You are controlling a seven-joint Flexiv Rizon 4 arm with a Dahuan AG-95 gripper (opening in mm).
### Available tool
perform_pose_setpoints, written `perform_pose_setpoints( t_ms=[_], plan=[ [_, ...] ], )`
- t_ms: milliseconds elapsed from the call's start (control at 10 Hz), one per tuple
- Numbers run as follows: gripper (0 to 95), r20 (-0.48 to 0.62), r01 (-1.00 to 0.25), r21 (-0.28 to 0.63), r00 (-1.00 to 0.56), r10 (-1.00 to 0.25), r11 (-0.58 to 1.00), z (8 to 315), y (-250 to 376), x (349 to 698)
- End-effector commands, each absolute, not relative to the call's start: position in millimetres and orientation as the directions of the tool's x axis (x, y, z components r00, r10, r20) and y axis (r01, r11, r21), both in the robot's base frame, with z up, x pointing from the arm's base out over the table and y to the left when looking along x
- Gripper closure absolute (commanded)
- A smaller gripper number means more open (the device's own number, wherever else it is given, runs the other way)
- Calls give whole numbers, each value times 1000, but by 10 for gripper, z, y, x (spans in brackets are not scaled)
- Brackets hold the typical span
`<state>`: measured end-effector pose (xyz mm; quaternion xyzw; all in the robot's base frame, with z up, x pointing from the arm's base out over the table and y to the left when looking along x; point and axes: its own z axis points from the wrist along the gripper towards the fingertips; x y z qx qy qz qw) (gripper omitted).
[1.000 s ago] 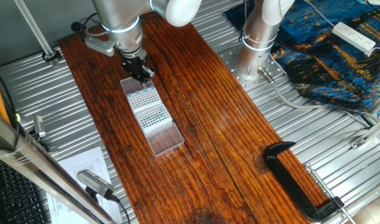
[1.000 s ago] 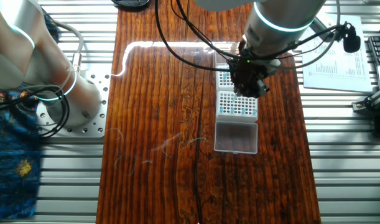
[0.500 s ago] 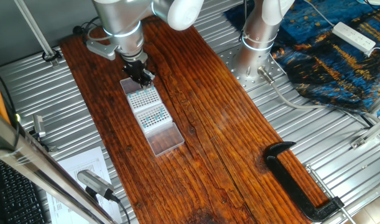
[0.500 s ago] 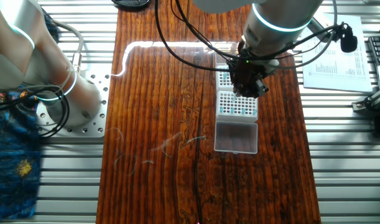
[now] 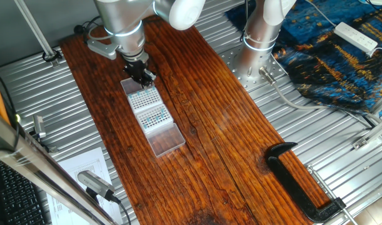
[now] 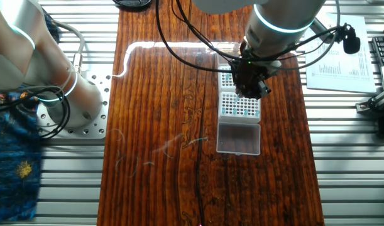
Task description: Transfer all medium pipette tips from one holder to another
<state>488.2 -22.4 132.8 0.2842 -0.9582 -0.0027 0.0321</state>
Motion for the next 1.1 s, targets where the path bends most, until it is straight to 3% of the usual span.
perform_pose_setpoints(
  t_ms=[100, 1100],
  plan=[
    [950, 63, -548, 24, -834, -548, 836, 1327, -221, 4884],
    [950, 65, -548, 22, -834, -548, 836, 1299, -225, 4884]
  ],
)
